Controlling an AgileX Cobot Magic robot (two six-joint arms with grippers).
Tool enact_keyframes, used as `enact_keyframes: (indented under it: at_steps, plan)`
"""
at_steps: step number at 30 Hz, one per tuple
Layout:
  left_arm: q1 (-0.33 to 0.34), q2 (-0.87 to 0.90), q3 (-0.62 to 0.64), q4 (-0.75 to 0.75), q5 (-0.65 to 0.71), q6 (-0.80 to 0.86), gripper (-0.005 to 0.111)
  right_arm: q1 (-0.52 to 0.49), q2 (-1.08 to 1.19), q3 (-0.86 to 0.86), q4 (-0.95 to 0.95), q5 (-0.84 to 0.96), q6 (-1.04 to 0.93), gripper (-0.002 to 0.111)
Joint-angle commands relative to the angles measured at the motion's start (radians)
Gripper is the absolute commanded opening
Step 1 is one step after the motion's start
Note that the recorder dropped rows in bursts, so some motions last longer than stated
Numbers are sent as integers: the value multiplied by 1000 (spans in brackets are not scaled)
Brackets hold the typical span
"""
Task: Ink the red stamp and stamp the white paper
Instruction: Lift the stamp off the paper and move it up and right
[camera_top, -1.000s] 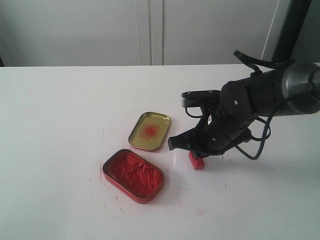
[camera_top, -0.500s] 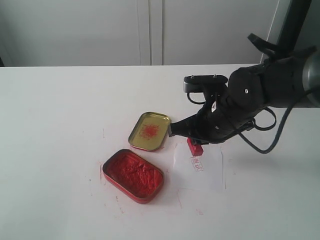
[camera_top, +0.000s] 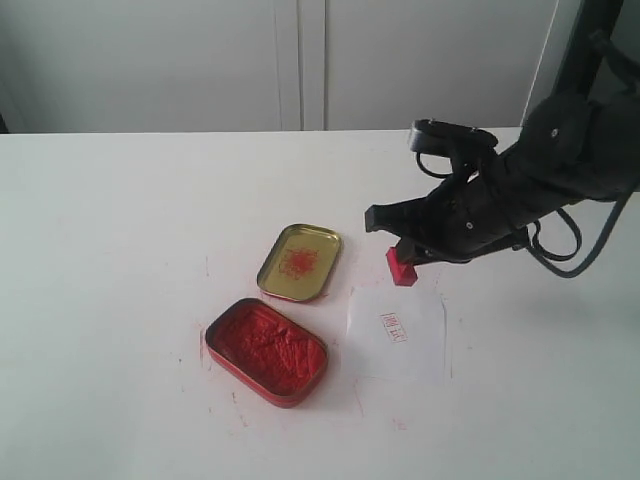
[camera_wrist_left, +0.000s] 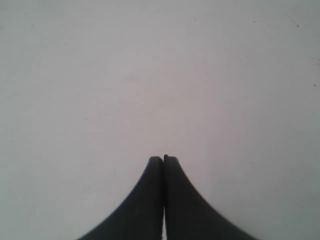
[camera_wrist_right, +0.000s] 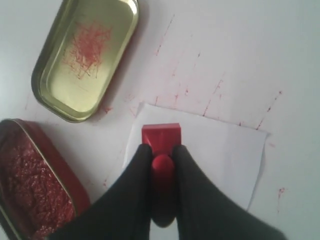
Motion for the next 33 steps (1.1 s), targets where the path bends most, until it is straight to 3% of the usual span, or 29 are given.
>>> enact_keyframes:
  at_steps: [1, 7, 18, 33]
  plan:
    - [-10, -4, 7, -3, 0, -3, 0, -64, 11, -11, 231, 13, -191, 0]
    - [-10, -4, 7, -3, 0, -3, 0, -135, 77, -11, 588, 58, -462, 0]
    - [-10, -4, 7, -3, 0, -3, 0, -141, 223, -11, 1123, 100, -870, 0]
    - [-10, -4, 7, -3, 0, -3, 0, -141, 326, -48, 1213, 56, -910, 0]
